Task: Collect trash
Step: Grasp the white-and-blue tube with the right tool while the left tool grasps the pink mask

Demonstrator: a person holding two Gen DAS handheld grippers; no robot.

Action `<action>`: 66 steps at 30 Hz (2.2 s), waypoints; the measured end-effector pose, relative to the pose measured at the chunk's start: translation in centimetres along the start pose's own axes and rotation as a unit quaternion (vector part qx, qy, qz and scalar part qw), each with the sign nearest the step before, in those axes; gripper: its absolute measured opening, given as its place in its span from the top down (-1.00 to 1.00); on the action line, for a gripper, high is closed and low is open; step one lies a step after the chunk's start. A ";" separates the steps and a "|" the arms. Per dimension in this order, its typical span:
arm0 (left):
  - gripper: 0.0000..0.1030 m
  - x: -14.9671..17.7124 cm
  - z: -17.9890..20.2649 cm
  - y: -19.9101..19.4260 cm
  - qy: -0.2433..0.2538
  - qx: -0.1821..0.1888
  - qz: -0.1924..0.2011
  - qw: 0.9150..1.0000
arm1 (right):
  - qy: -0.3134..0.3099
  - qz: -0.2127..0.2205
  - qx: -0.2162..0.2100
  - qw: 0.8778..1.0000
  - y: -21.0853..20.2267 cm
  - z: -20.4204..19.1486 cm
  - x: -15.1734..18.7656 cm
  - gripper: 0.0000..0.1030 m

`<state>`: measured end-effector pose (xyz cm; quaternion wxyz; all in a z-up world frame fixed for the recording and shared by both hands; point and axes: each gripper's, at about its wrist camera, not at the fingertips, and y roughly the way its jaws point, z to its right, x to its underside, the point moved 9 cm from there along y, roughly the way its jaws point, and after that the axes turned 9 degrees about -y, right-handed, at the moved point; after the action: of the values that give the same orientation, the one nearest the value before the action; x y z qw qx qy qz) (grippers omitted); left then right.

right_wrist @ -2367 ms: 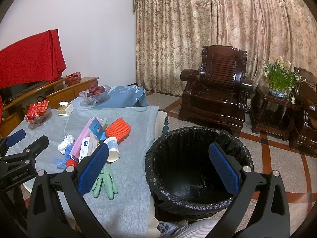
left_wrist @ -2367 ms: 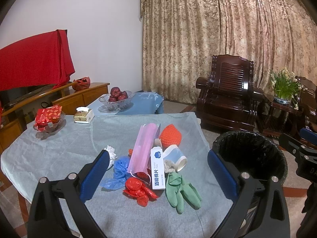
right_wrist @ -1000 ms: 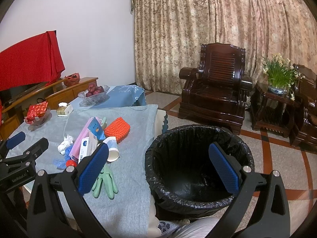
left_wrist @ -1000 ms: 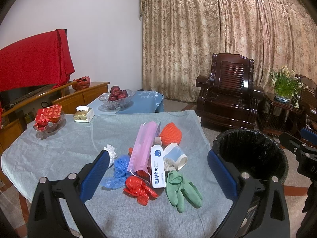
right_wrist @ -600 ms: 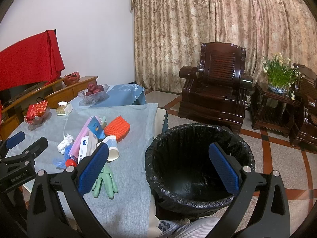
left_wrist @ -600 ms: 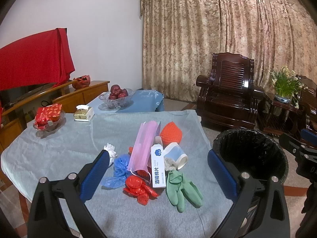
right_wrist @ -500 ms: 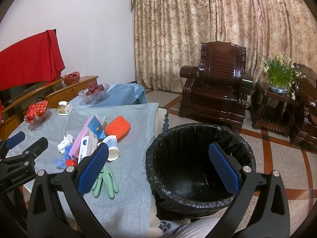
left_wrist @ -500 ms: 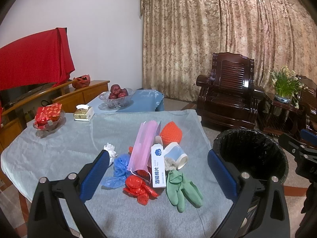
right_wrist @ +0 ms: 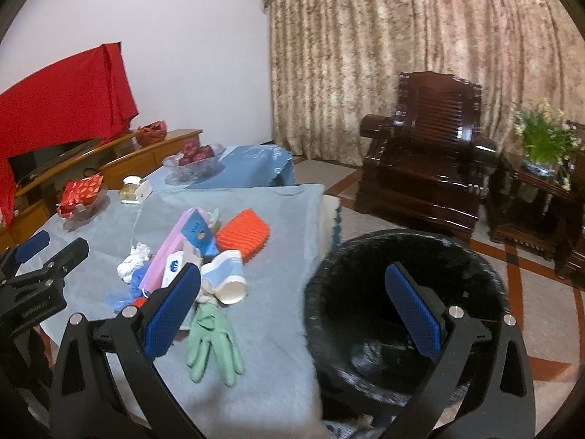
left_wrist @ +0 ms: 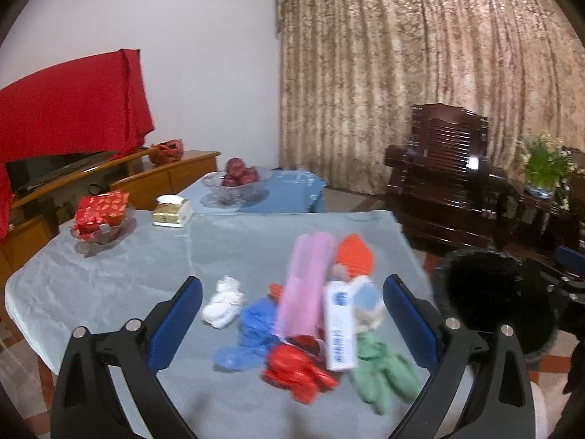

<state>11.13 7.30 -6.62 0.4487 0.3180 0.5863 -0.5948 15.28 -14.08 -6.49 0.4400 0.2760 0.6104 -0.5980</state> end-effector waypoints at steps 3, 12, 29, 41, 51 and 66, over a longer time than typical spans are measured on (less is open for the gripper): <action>-0.88 -0.1 -2.2 1.2 0.001 -0.019 0.004 1.000 | -0.016 -0.004 -0.007 1.000 2.5 -1.8 -0.3 -0.91; -0.88 0.9 -4.9 5.7 -0.007 -0.022 -0.018 1.000 | -0.043 -0.063 -0.039 0.996 12.1 -5.3 1.2 -0.61; -0.73 3.5 -3.5 12.5 -0.017 0.030 -0.088 0.996 | -0.040 -0.155 -0.105 0.982 20.7 -8.1 4.4 -0.30; -0.19 5.6 -0.5 15.5 -0.025 0.098 -0.162 0.982 | -0.027 -0.167 -0.173 0.970 20.7 -9.1 4.4 0.32; 0.90 5.4 -0.5 14.9 -0.024 0.102 -0.161 0.981 | -0.080 -0.122 -0.128 0.981 17.8 -8.6 2.2 0.46; 0.90 -2.6 1.6 9.7 -0.030 0.138 -0.070 0.987 | -0.037 -0.033 -0.105 0.993 12.7 -4.6 -3.3 0.47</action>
<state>21.14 7.03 -8.10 0.3753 0.3167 0.5056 -0.7093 26.76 -7.30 -10.29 0.4688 0.1854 0.6622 -0.5545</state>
